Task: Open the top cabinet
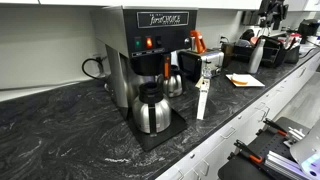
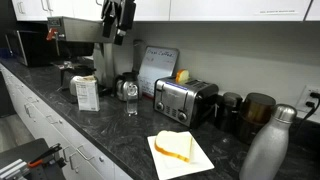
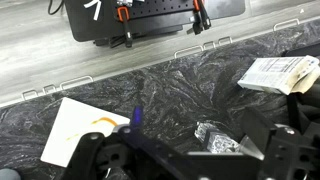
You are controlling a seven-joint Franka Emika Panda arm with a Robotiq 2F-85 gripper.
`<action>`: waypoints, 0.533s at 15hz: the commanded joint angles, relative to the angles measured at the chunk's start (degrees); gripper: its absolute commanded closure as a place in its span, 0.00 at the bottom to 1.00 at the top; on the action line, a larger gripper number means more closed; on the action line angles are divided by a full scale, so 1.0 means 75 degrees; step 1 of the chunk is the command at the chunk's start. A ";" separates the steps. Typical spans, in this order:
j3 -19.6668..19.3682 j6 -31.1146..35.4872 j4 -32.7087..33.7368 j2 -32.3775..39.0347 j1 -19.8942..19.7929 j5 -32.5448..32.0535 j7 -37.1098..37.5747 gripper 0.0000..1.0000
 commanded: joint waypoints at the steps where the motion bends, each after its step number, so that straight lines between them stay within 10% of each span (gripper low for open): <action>1: 0.0154 -0.0015 0.0018 0.0028 -0.0204 0.0060 -0.0075 0.00; 8: 0.1186 0.1105 -0.0091 -0.0413 0.0241 -0.0147 -0.0020 0.00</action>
